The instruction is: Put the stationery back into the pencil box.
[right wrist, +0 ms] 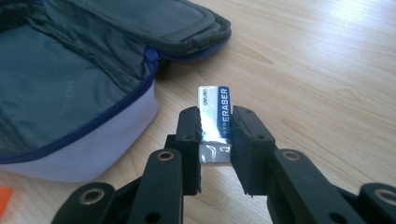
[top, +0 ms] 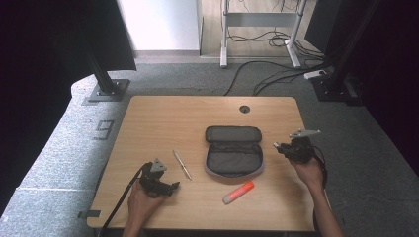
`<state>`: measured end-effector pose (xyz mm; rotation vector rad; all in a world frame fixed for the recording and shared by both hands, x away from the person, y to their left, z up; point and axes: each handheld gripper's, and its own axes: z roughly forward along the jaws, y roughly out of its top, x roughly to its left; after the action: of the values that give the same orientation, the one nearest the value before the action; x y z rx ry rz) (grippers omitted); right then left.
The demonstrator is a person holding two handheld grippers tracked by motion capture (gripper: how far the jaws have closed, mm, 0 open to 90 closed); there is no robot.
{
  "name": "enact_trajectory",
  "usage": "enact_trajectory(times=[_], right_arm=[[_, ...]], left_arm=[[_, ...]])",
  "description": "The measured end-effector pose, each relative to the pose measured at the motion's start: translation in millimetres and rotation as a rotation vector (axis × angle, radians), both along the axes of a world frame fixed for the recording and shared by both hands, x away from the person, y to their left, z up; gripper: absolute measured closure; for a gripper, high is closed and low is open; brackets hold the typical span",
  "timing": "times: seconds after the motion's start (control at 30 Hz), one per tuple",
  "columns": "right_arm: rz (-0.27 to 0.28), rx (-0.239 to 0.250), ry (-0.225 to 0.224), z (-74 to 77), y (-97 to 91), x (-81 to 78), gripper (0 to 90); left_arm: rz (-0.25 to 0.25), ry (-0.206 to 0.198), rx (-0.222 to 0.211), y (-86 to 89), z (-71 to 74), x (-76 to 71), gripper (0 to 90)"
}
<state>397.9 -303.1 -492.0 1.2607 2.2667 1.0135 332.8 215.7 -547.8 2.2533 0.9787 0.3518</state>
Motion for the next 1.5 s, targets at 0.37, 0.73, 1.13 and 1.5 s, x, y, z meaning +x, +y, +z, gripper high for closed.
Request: enact_trajectory(times=[0.37, 0.73, 1.13, 1.5], right_arm=[[0.029, -0.005, -0.017, 16.4, 7.5, -6.8, 71.5], [0.066, 0.003, -0.032, 29.6, 20.6, -12.2, 71.5], [0.125, 0.007, -0.049, 41.3, 37.4, -17.6, 71.6], [0.186, 0.003, -0.052, 45.0, 57.6, -21.3, 71.6]], left_arm=[[0.0, 0.0, 0.0, 0.0, 0.0, 0.0, 0.0], [0.0, 0.0, 0.0, -0.1, 0.0, 0.0, 0.0], [0.0, 0.0, 0.001, 0.0, 0.0, 0.0, 0.0], [0.0, 0.0, 0.0, 0.0, 0.0, 0.0, 0.0]])
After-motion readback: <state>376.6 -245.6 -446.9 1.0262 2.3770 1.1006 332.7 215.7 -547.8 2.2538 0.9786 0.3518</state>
